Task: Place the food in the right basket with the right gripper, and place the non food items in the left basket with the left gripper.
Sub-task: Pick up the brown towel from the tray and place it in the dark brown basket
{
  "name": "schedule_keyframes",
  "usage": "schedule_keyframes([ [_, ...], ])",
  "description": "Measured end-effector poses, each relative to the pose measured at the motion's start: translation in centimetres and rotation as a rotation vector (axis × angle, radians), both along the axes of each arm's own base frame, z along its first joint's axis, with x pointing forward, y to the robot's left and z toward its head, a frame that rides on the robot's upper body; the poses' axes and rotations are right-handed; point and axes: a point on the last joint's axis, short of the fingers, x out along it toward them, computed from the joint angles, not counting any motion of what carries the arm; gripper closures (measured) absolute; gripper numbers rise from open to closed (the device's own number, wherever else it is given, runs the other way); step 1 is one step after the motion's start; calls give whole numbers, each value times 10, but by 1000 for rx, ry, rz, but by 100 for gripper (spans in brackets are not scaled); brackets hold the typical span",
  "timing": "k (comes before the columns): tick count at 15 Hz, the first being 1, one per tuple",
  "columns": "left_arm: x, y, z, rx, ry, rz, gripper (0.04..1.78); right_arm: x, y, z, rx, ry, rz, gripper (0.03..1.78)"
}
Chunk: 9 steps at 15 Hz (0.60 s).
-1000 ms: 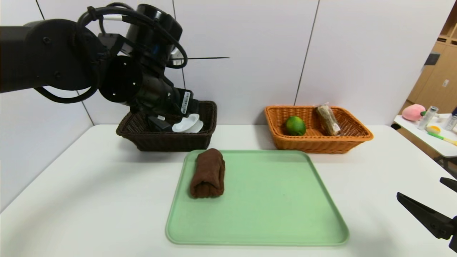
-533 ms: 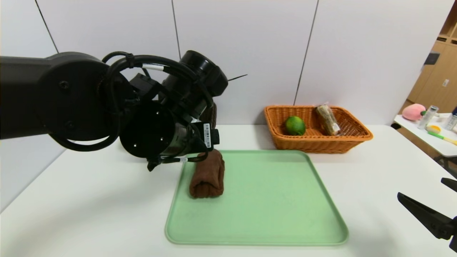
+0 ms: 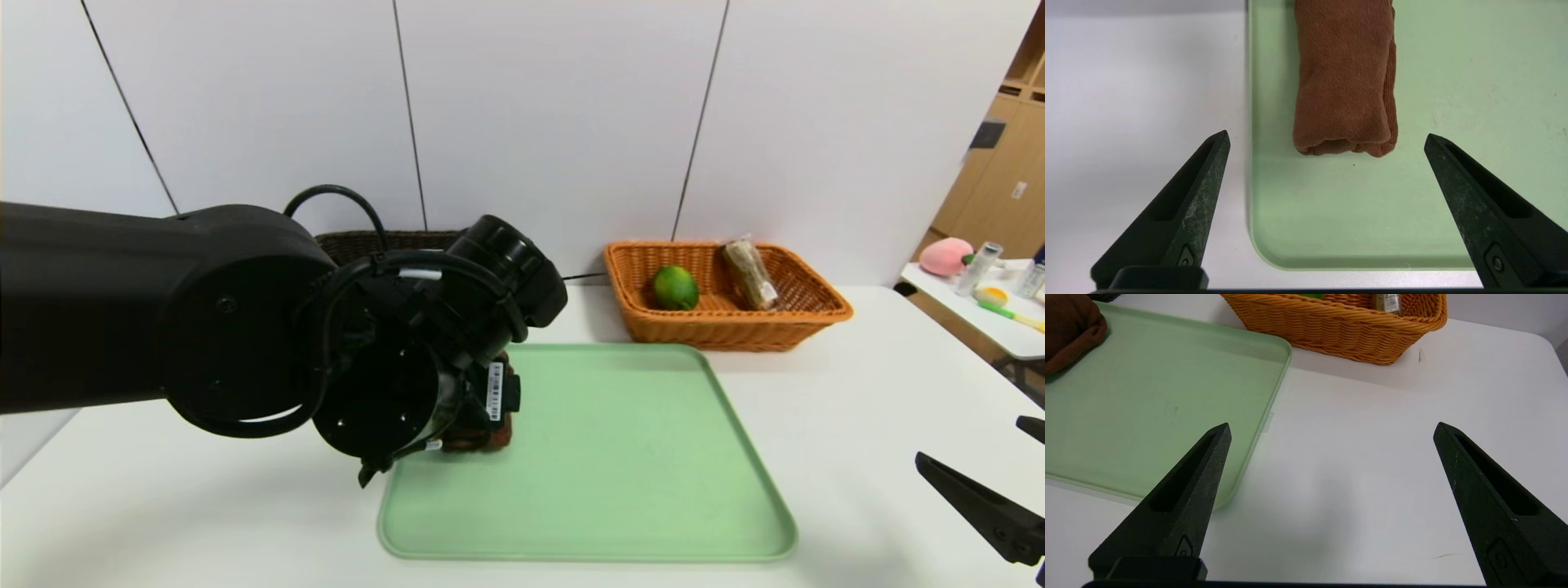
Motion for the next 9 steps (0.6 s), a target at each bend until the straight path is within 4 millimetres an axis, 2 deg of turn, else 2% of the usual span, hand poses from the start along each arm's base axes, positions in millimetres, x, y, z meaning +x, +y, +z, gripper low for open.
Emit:
schedule_keyframes([
  [9, 15, -23, -30, 19, 21, -6, 13, -1, 0, -2, -10, 4, 2, 10],
])
